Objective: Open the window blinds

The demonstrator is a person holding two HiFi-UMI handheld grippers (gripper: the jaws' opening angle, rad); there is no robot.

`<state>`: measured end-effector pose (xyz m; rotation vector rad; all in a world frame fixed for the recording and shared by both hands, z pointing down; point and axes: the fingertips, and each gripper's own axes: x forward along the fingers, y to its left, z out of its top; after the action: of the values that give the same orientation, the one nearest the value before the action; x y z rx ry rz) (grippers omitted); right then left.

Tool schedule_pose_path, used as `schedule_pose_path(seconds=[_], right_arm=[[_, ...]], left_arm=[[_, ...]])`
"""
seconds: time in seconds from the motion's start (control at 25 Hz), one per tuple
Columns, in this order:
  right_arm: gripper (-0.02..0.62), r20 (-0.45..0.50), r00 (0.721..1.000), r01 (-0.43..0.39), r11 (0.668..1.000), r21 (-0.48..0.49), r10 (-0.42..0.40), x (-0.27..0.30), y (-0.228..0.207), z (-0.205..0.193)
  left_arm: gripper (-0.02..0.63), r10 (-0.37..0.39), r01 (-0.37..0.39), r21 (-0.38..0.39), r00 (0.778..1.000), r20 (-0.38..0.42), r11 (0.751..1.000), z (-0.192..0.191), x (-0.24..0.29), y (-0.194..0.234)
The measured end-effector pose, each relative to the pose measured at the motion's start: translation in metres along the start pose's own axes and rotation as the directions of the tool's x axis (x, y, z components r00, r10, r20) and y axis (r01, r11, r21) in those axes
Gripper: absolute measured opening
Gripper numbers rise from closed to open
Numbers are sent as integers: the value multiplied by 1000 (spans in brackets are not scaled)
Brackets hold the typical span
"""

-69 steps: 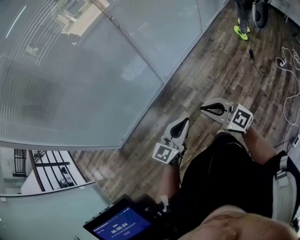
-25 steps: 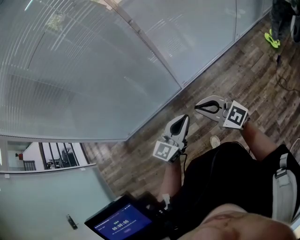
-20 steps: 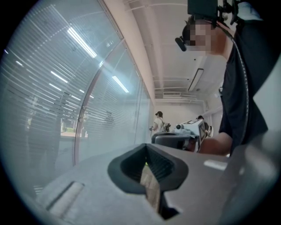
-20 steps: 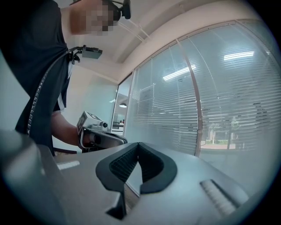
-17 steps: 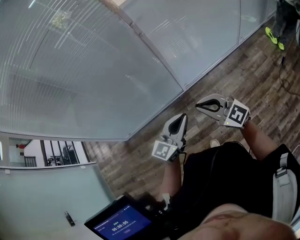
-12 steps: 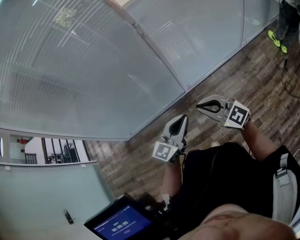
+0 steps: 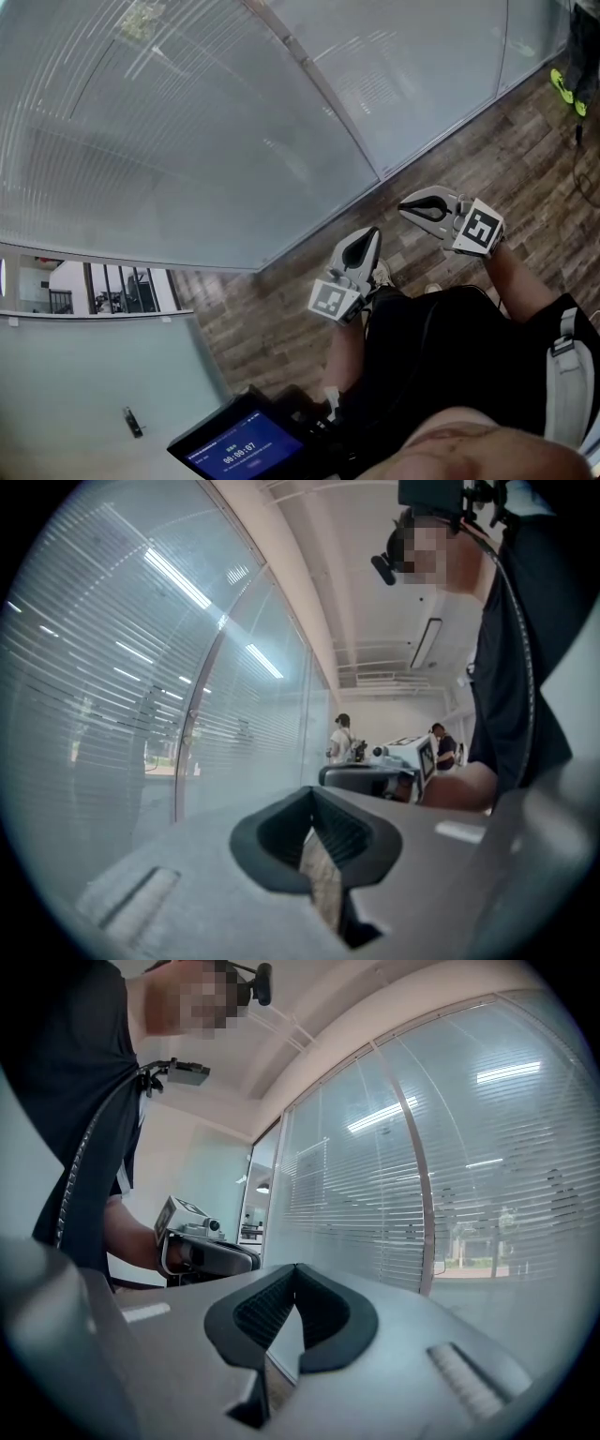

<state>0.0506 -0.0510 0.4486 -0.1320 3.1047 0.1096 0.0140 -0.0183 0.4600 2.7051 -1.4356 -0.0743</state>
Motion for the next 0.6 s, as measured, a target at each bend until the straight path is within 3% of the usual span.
schedule_pose_path(seconds=[0.6], right_arm=[[6, 4, 996, 89, 996, 16, -89, 82, -69, -1]], left_arm=[[2, -68, 68, 0, 997, -30, 998, 12, 18, 106]])
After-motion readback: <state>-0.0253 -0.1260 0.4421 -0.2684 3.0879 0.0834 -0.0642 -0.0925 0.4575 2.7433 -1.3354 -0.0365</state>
